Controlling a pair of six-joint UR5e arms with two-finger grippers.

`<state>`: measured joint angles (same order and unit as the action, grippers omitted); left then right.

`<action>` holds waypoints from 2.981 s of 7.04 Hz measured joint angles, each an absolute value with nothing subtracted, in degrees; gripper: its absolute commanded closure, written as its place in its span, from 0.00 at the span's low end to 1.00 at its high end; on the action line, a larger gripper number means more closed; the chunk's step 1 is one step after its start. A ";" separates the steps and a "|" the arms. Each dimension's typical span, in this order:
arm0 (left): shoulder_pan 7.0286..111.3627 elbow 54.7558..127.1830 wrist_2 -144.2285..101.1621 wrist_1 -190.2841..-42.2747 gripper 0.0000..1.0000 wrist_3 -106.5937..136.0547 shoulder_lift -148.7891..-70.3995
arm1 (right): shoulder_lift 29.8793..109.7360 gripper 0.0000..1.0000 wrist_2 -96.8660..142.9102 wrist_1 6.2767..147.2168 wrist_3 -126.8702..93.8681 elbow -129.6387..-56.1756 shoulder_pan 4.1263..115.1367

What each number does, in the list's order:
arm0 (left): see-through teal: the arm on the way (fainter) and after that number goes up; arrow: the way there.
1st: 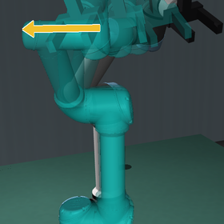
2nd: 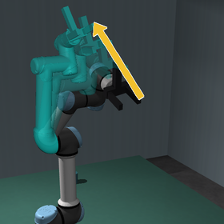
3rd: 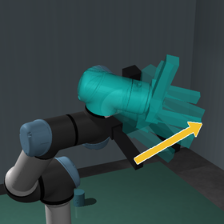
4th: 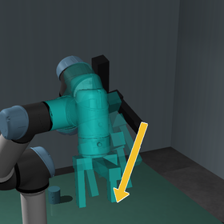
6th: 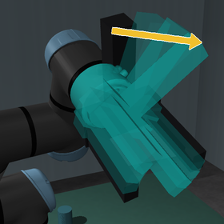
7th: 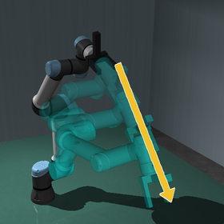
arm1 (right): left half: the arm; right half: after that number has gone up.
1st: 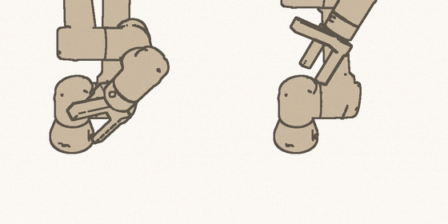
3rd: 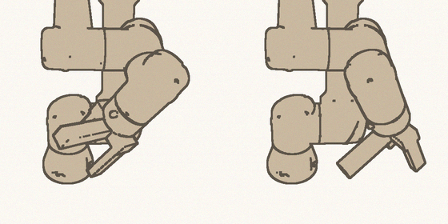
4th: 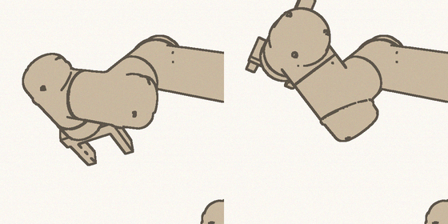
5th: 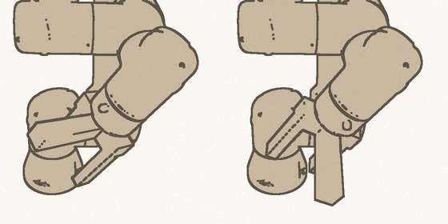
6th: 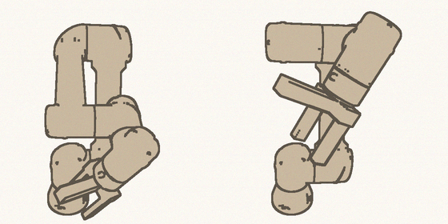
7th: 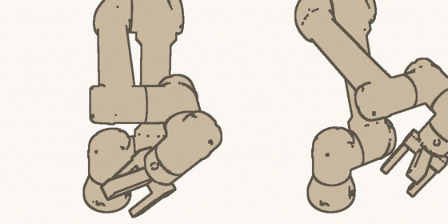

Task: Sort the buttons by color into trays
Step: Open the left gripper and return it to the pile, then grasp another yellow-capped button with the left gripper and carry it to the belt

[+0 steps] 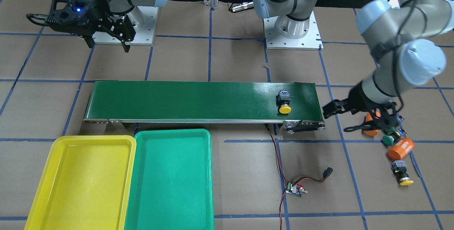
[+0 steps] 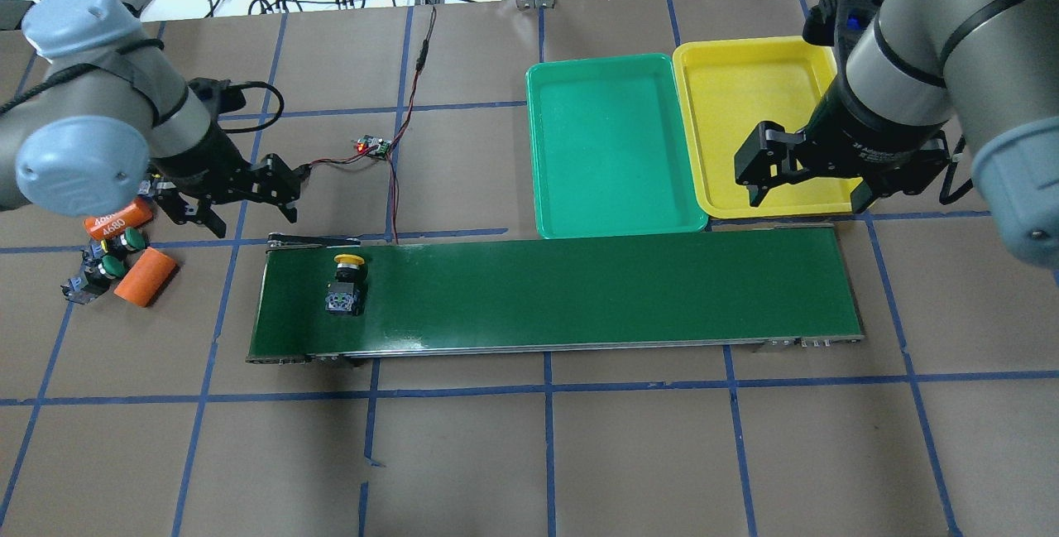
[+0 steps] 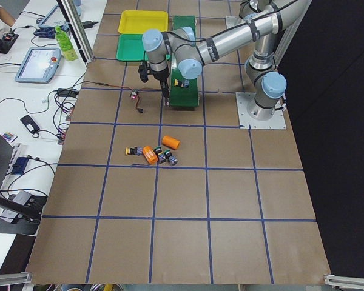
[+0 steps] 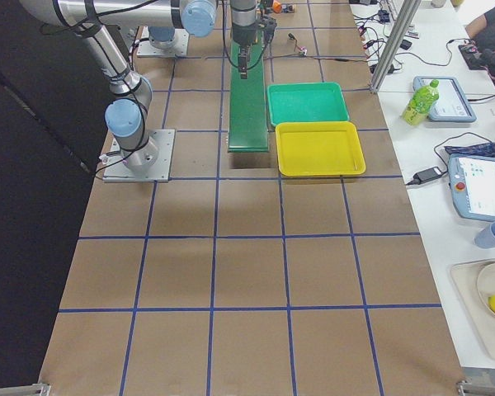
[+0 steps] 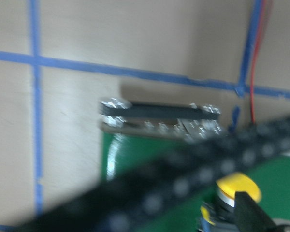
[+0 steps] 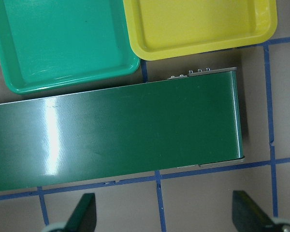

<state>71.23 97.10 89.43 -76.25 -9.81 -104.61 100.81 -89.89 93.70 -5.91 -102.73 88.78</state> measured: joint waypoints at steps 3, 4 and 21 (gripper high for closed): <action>63.24 79.89 89.78 -73.86 0.00 -24.18 -120.76 | 100.81 0.00 -89.80 93.63 -5.97 -102.74 88.85; 61.87 74.58 90.07 -72.30 0.00 -27.35 -125.93 | 100.81 0.00 -89.84 93.59 -5.98 -102.74 88.85; 80.24 102.40 87.71 -78.16 1.00 -8.35 -100.18 | 100.99 0.00 -90.72 93.88 -5.99 -103.18 88.94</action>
